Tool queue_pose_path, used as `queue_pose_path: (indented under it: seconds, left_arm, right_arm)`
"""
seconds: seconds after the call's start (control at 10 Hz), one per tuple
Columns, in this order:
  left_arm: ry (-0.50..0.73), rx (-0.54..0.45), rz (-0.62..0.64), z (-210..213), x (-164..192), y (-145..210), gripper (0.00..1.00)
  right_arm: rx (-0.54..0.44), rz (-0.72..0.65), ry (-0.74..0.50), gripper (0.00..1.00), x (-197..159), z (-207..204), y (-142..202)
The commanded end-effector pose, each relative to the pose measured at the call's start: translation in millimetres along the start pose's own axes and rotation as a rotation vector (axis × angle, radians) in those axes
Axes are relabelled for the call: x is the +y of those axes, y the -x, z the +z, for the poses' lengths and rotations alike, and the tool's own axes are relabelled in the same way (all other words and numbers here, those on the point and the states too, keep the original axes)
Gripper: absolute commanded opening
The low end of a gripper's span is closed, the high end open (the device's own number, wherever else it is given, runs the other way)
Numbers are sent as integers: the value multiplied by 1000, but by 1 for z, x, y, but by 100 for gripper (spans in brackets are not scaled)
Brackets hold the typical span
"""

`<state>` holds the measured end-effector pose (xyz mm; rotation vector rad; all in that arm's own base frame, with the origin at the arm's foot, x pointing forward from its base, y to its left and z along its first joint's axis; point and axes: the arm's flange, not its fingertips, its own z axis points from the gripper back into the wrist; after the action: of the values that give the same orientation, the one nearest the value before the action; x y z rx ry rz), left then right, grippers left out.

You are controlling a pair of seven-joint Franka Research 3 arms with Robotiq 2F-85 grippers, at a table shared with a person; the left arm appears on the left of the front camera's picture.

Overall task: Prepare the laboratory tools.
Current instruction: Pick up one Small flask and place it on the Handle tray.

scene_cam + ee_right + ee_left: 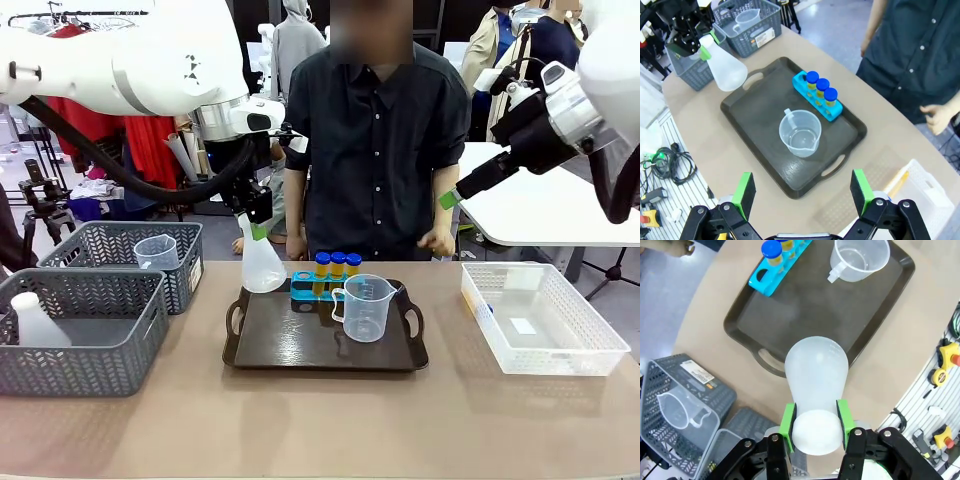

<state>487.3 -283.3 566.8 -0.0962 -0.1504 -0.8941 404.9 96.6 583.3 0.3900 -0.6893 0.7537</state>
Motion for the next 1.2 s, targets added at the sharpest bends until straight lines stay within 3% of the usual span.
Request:
queue_pose_path:
  seconds: [0.0,0.8,0.9,1.1]
  left_arm:
    - [-2,0,-1,0,0,0,0]
    - [2,4,-4,-2,-1,-1,0]
    - [-8,56,-86,-11,-2,-9,0]
    - [-73,82,-135,-28,-3,-25,0]
  right_arm:
    - [-9,-4,-13,100,0,1,-1]
    - [-9,-4,-13,100,0,1,-1]
    - [-9,-4,-13,100,0,1,-1]
    - [-9,-4,-13,100,0,1,-1]
